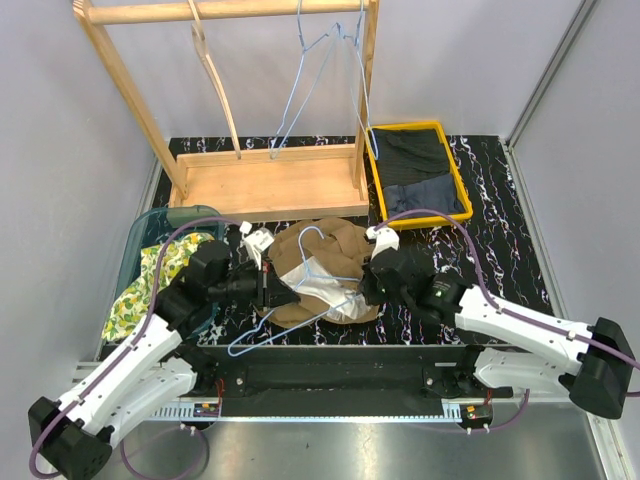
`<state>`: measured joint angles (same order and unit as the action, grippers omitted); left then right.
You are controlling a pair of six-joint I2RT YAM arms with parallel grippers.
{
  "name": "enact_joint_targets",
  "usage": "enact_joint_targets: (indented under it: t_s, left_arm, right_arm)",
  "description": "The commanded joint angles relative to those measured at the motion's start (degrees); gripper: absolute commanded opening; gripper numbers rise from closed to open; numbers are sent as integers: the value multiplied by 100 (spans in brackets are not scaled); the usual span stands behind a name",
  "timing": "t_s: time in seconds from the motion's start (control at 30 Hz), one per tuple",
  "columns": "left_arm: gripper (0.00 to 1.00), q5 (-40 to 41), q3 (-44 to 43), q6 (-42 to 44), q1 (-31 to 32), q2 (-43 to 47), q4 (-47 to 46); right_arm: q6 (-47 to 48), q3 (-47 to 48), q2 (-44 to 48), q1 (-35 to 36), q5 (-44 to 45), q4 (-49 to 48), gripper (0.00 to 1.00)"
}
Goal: Place the skirt on the hanger
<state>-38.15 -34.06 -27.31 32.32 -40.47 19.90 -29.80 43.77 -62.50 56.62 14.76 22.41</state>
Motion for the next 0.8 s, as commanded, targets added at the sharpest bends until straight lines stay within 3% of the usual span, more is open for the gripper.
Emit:
enact_joint_targets:
  t_s: [0.0, 0.13, 0.2, 0.23, 0.33, 0.4, 0.63, 0.77]
  left_arm:
    - [0, 62, -285, 165, 38, -128, -566]
    - [0, -8, -329, 279, 38, -330, -882]
    - [0, -87, -408, 296, 47, -505, -1067]
    - [0, -131, -460, 305, 55, -567, -1111]
    - [0, -280, -619, 384, 82, -874, -1278]
    - [0, -456, -829, 577, 82, -1198, -1173]
    - [0, -711, -1778, 1525, 108, -1719, -14]
    - [0, -1132, -1867, 1931, 108, -1588, 382]
  right_arm:
    - [45, 262, 405, -19, 68, 663, 0]
    - [123, 764, 808, -19, 1044, 1537, 1]
    - [430, 1010, 932, -19, 1090, 1556, 10]
    - [536, 1072, 1020, -19, 1064, 1503, 30]
    - [1098, 1309, 1012, -28, 731, 1135, 65]
    - [1423, 1415, 942, -28, 511, 723, 77]
    - [2539, 1222, 713, -28, -701, -798, 95]
    - [3119, 784, 836, -46, -1563, -1720, 98]
